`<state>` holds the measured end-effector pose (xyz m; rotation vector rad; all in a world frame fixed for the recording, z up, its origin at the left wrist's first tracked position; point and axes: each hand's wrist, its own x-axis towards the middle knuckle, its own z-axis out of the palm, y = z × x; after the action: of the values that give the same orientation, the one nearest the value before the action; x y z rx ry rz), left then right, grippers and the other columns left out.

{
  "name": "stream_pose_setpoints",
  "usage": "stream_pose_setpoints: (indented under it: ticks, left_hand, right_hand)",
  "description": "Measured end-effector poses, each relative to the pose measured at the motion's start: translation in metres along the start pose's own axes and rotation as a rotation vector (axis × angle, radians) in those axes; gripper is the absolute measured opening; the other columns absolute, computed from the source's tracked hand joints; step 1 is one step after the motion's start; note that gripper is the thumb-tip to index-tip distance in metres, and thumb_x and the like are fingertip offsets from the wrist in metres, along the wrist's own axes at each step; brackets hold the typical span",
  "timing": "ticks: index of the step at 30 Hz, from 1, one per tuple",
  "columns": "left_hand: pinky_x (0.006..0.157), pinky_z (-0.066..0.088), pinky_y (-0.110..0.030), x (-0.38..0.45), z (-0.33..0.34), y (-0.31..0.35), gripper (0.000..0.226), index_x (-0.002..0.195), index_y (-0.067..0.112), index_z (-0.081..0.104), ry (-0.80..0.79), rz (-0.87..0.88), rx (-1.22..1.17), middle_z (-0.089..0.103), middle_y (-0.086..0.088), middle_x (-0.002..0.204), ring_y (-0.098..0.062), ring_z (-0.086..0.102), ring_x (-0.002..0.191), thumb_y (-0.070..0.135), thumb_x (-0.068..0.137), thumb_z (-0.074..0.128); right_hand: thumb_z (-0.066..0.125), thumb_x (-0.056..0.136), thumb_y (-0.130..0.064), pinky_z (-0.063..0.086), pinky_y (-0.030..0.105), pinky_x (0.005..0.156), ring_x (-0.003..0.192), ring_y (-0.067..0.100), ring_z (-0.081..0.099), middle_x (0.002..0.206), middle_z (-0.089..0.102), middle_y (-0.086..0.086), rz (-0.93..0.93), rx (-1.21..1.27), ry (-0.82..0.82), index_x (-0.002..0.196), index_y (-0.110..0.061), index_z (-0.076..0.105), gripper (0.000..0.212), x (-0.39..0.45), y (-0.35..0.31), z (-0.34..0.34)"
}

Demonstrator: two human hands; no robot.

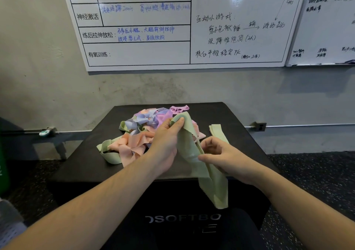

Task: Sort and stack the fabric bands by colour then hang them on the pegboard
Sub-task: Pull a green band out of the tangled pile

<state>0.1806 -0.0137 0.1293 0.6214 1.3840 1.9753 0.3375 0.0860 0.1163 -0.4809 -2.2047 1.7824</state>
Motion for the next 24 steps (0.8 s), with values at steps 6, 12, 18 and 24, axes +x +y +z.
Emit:
stream_pose_setpoints:
  ticks: [6,12,18,24]
  left_hand:
    - [0.047,0.04,-0.022,0.004,-0.004,-0.001,0.032,0.122,0.002,0.063,0.02,0.01,0.115,0.062,-0.001,0.065,-0.007,0.05,0.046,0.028,0.104,0.055]
    - [0.05,0.034,-0.025,0.008,-0.014,-0.005,0.007,0.095,0.023,0.062,0.076,0.041,0.279,0.055,0.007,0.064,-0.007,0.042,0.049,0.023,0.101,0.058]
    - [0.056,0.047,-0.021,0.003,-0.017,-0.015,0.015,0.11,0.028,0.067,0.02,0.026,0.378,0.067,0.002,0.08,-0.008,0.059,0.06,0.02,0.098,0.064]
    - [0.11,0.045,-0.04,-0.006,-0.007,-0.033,0.023,0.102,0.04,0.075,-0.123,-0.082,0.459,0.072,0.008,0.12,-0.014,0.062,0.118,0.054,0.097,0.057]
  right_hand:
    - [0.082,0.073,-0.026,0.055,0.032,0.079,0.083,0.012,0.061,0.104,0.062,0.005,0.042,-0.062,-0.052,0.108,-0.024,0.059,0.042,-0.005,0.008,-0.005]
    - [0.07,0.093,-0.025,0.046,0.02,0.075,0.08,0.006,0.063,0.107,0.072,0.011,-0.067,-0.123,0.114,0.08,-0.007,0.068,0.022,-0.007,0.0,-0.012]
    - [0.075,0.084,-0.021,0.05,0.028,0.077,0.081,0.013,0.066,0.089,0.075,0.004,-0.139,0.129,0.194,0.086,-0.02,0.081,0.006,-0.007,-0.003,-0.016]
    - [0.082,0.061,-0.024,0.052,0.031,0.075,0.074,0.016,0.067,0.079,0.073,0.005,-0.196,0.331,0.254,0.079,-0.02,0.07,0.022,0.001,-0.015,-0.012]
